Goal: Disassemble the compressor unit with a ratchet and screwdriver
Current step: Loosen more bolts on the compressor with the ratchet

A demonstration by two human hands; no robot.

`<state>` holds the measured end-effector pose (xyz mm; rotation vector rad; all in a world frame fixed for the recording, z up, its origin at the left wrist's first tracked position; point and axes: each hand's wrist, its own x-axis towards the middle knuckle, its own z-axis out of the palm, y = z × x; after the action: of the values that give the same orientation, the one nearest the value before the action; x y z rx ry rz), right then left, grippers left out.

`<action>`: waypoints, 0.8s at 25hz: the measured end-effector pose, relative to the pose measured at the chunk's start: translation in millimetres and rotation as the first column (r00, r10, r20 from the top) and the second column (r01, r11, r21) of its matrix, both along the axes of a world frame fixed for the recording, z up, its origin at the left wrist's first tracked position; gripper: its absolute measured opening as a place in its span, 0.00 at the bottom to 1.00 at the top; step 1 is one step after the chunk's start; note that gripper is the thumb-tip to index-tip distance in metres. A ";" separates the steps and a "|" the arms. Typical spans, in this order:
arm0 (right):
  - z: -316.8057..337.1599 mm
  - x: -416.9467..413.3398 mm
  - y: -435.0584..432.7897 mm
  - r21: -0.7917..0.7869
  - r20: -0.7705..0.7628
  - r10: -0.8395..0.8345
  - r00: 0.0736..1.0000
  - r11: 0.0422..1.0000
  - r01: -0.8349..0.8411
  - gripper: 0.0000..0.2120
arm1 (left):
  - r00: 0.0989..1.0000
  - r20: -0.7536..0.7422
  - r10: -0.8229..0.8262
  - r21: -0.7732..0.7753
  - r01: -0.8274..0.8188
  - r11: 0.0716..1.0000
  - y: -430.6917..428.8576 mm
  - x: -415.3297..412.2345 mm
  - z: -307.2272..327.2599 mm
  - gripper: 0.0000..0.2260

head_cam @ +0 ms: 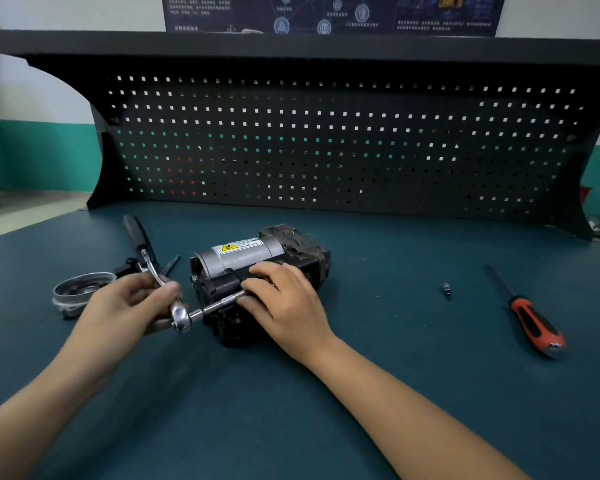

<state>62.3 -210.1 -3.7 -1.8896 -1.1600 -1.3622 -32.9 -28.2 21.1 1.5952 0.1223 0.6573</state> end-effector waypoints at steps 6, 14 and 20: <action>3.1 -1.1 -2.6 -0.036 -0.007 -0.005 1.000 0.999 0.005 0.12 | 0.849 0.456 -0.266 0.870 -0.361 0.336 4.9 -19.0 -10.6 0.02; -2.4 -2.0 -0.5 -0.004 -0.011 -0.022 1.000 1.000 0.022 0.13 | 1.000 0.019 -0.003 -0.017 0.003 1.000 -9.4 -7.8 0.4 0.04; 2.8 3.5 -2.1 -0.024 0.049 0.050 0.998 0.999 -0.049 0.10 | 0.998 0.018 -0.063 -0.184 0.066 0.981 -11.4 -1.2 -10.7 0.06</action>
<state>65.8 -212.2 -0.9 -1.8395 -1.2436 -1.3819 -34.1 -39.7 10.4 1.4109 0.1185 0.5879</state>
